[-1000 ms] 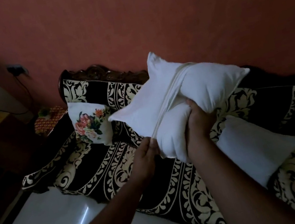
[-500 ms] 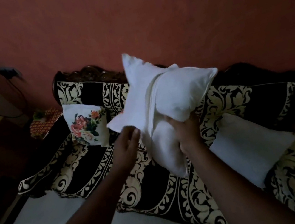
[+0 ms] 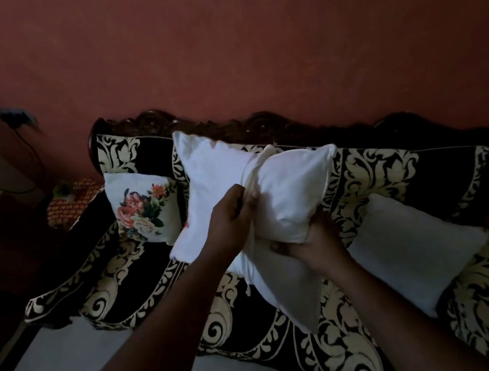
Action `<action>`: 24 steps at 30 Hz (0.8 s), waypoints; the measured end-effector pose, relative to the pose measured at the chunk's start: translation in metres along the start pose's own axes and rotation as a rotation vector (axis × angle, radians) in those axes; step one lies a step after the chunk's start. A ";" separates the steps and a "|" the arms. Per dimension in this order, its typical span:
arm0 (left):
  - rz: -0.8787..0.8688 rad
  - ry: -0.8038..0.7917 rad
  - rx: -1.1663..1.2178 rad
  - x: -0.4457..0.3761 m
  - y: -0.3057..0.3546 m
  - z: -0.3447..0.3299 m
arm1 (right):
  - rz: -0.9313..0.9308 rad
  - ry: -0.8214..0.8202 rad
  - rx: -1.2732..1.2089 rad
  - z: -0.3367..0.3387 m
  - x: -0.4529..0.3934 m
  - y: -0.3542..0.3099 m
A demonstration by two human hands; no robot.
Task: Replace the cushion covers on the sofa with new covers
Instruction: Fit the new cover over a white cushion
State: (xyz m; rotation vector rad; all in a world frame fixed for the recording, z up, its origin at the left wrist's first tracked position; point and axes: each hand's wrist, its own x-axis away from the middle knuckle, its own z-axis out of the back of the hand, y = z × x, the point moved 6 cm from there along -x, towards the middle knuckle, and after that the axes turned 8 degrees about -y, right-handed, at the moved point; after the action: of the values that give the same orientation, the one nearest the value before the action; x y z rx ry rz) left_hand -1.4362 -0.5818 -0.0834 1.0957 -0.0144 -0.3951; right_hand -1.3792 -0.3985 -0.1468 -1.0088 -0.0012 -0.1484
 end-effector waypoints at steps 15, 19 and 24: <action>0.404 -0.025 -0.016 -0.007 -0.017 -0.013 | -0.133 -0.025 -0.080 -0.020 0.022 -0.015; 0.208 0.088 -0.073 0.008 0.003 -0.030 | -0.122 -0.251 0.297 -0.039 0.011 -0.019; 0.037 -0.073 -0.105 0.012 0.027 -0.054 | -0.080 -0.268 0.263 -0.054 0.008 -0.019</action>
State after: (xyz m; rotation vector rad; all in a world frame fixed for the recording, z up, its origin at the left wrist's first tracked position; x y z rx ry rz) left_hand -1.4054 -0.5283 -0.0869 0.9763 -0.0775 -0.3977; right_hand -1.3773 -0.4547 -0.1591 -0.7598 -0.2985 -0.0824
